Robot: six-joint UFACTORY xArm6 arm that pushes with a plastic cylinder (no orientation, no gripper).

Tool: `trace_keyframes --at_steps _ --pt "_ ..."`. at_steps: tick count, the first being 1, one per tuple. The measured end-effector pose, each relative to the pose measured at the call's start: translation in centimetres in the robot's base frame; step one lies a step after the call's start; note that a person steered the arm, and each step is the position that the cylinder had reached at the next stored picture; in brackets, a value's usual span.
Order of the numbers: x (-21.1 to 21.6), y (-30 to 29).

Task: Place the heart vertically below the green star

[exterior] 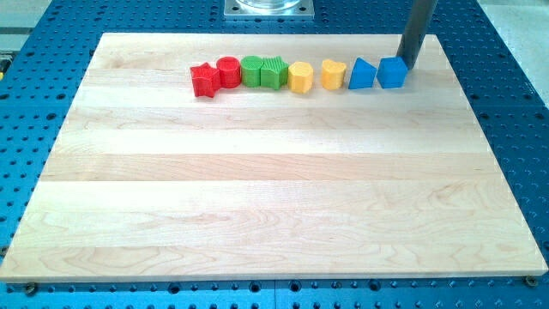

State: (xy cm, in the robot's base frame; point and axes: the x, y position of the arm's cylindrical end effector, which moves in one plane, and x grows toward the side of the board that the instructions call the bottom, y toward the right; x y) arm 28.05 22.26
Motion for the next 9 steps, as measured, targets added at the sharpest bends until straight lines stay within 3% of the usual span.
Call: trace_keyframes --at_steps 1,4,5,6,7,9 --pt "3.3 -0.3" --pt "4.2 -2.1" --pt "-0.4 -3.8" --pt "-3.3 -9.7" --pt "-2.3 -12.7" --pt "4.8 -12.6"
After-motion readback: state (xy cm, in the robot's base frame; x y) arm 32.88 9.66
